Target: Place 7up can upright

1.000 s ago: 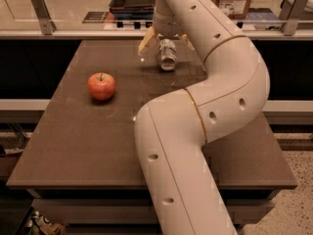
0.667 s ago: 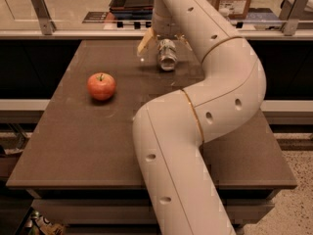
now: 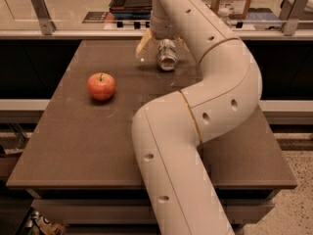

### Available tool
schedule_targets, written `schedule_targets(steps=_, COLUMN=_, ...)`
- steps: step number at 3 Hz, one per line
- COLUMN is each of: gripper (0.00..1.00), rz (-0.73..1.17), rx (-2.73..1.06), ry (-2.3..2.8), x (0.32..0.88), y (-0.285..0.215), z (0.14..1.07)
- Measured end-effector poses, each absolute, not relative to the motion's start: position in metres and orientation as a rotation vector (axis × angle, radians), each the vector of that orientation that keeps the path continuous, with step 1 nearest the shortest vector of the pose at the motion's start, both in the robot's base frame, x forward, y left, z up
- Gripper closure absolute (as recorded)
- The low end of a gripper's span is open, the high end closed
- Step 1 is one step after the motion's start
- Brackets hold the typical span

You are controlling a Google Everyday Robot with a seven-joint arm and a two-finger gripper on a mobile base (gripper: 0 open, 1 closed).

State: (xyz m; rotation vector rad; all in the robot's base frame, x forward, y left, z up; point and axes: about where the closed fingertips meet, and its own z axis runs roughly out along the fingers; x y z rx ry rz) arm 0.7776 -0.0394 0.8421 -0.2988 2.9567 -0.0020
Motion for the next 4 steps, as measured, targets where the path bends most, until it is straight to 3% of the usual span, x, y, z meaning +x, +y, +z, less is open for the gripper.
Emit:
schedule_targets(steps=2, gripper=0.00, rz=0.006, rx=-0.303, ry=2.967, x=0.778, y=-0.040, z=0.835)
schedule_targets(steps=4, gripper=0.40, rz=0.023, rx=-0.301, ry=2.924, x=0.793, y=-0.034, z=0.830)
